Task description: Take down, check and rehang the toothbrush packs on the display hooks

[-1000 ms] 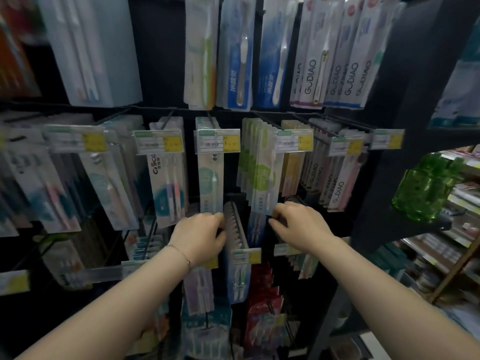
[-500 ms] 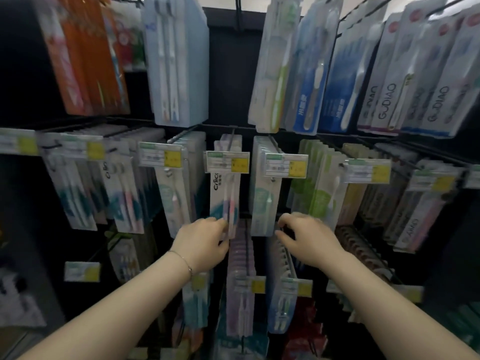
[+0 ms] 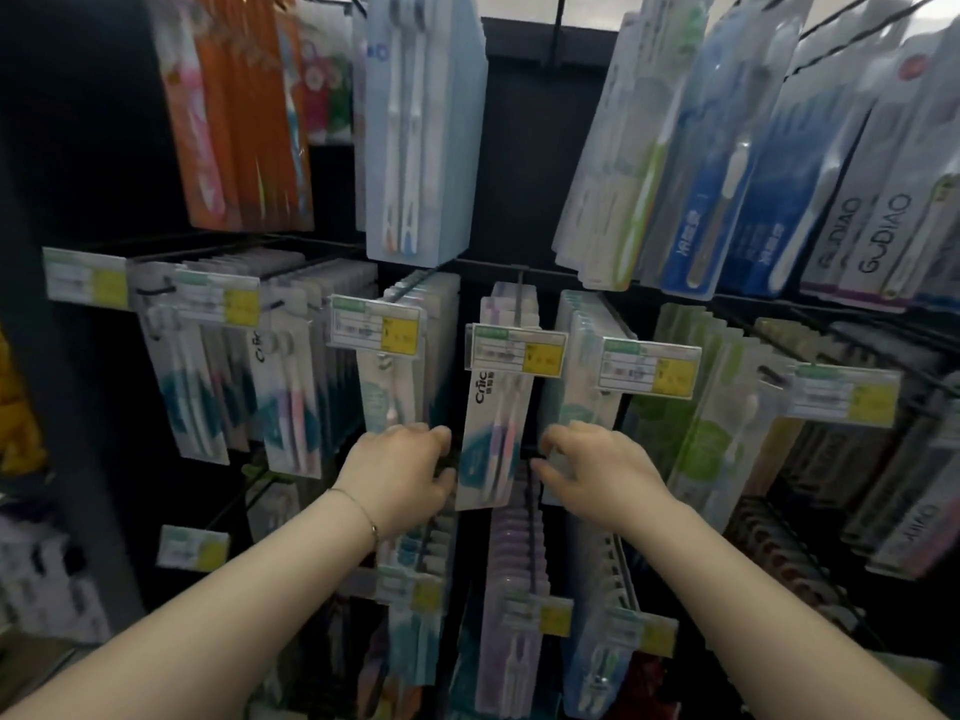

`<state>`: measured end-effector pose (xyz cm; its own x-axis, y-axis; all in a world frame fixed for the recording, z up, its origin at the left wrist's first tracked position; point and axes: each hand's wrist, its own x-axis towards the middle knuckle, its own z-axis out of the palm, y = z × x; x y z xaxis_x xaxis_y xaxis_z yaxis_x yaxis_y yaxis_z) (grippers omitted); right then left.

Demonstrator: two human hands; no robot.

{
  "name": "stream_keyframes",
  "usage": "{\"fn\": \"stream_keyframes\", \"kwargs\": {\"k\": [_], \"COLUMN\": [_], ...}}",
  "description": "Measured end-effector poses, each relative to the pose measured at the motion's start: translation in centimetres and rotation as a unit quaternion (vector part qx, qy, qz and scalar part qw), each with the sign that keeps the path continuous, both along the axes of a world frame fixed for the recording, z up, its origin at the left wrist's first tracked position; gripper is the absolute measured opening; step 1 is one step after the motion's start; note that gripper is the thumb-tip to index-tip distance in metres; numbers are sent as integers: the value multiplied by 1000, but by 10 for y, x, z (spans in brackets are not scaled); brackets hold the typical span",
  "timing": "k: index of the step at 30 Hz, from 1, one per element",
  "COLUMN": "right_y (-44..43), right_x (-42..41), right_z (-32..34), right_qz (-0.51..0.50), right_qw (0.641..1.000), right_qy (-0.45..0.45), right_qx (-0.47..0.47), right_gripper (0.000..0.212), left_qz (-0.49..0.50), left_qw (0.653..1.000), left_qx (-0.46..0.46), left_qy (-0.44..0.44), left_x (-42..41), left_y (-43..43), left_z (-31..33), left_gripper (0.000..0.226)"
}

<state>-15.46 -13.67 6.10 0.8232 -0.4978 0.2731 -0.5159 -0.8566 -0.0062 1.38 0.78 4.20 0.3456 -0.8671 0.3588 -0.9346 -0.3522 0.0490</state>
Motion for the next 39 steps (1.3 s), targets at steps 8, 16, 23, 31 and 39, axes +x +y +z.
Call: {"fn": "stream_keyframes", "kwargs": {"k": [8,16,23,31,39], "right_y": [15,35,52,65,51], "right_x": [23,42,54,64,55], "right_z": [0,-12,-14,-24,-18], "right_qz": [-40,-71,-90,-158,-245], "right_qw": [998,996,995,986,955], "right_qy": [-40,-43,-24,-53,-154], "right_qx": [21,28,32,23,62], "right_gripper": [30,28,27,28,34], "left_qz": [-57,-95,-107,-106,-131], "left_qw": [998,994,992,992,978], "left_qx": [10,25,48,44,19], "left_qy": [26,40,36,49,163], "left_x": [21,43,65,83,57], "left_y": [4,18,33,47,31], "left_z": [10,4,-3,-17,-13], "left_gripper": [25,23,25,24,32]}}
